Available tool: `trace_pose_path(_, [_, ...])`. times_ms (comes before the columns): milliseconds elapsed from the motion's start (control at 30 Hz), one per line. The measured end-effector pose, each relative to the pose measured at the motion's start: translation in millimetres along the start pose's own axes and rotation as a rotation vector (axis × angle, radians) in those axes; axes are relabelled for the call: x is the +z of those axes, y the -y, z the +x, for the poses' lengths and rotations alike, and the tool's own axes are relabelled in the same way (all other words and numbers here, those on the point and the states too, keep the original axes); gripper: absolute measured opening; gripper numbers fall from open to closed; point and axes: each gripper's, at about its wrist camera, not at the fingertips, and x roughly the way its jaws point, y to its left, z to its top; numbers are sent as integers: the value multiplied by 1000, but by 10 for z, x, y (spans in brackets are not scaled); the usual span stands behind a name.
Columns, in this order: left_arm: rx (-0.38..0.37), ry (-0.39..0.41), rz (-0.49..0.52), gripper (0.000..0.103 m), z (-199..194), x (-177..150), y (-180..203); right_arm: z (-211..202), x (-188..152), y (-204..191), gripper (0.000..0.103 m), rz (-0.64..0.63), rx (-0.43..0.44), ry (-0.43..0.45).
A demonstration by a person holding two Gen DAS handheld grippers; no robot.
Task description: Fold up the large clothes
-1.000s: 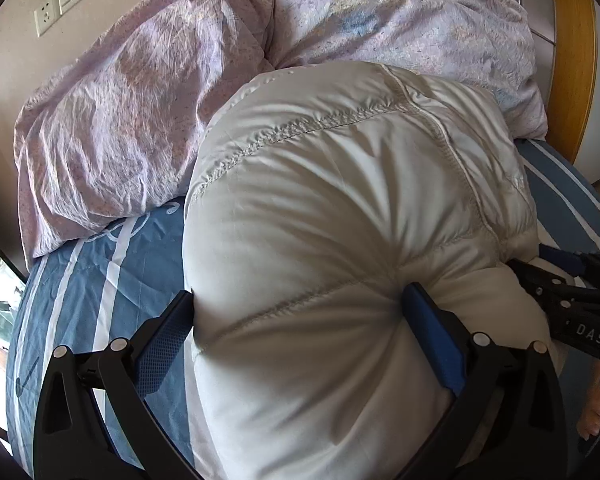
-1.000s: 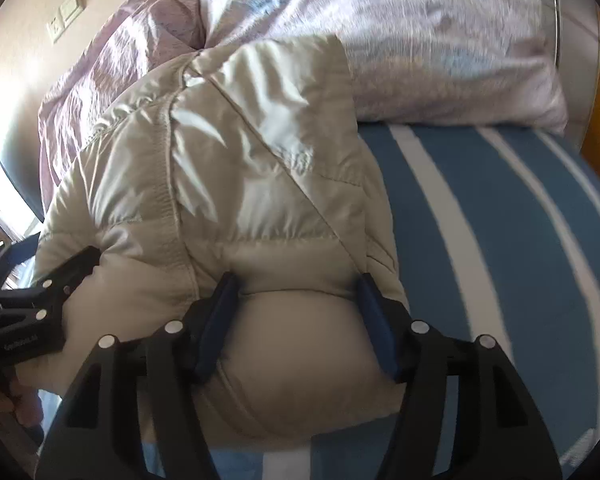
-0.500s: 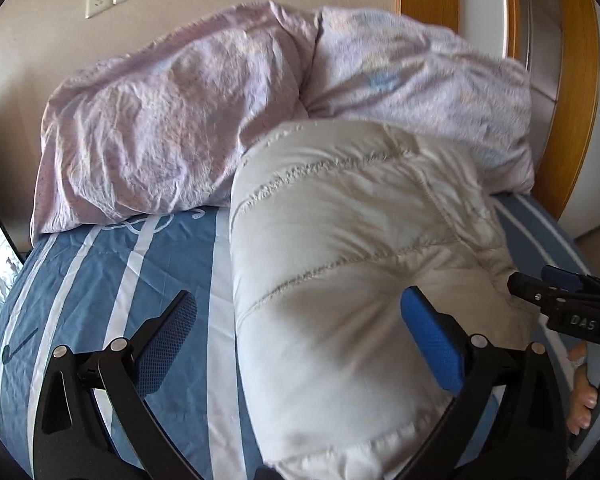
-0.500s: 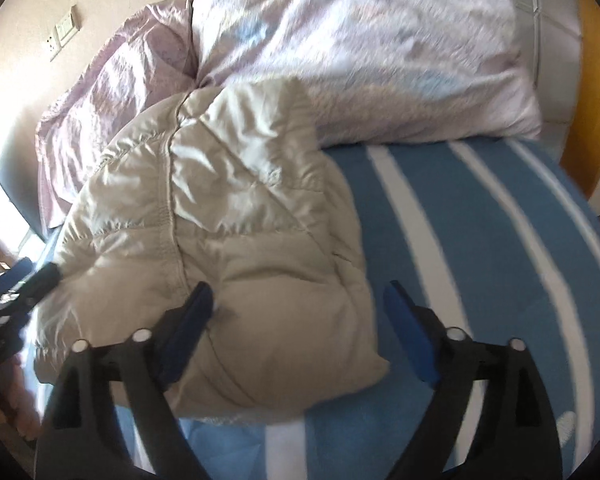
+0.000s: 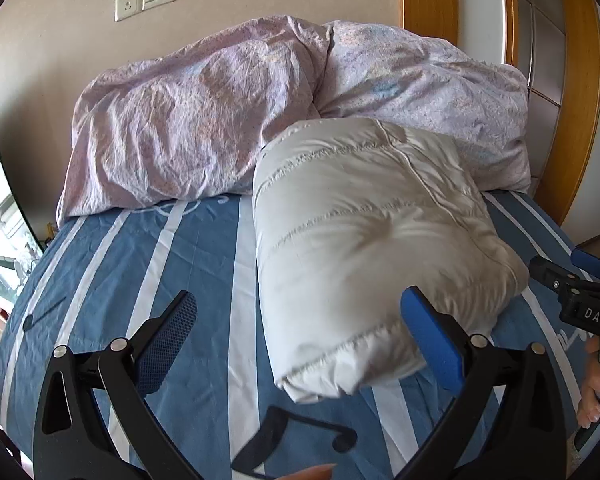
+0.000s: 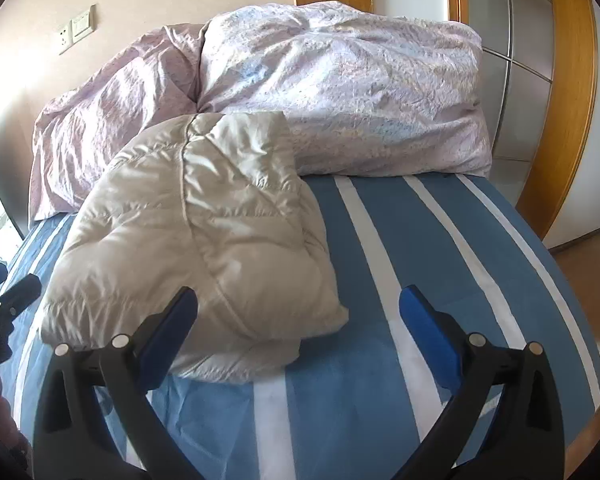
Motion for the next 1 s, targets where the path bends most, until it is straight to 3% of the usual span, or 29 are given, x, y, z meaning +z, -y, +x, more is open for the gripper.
trace_pose_path(300, [41, -27, 14, 102, -136, -155, 130, -135, -129, -50, 101, 1, -72, 4])
trace_pose_path(1000, [45, -49, -35, 102, -556, -539, 85, -501, -607, -213, 101, -55, -12, -29])
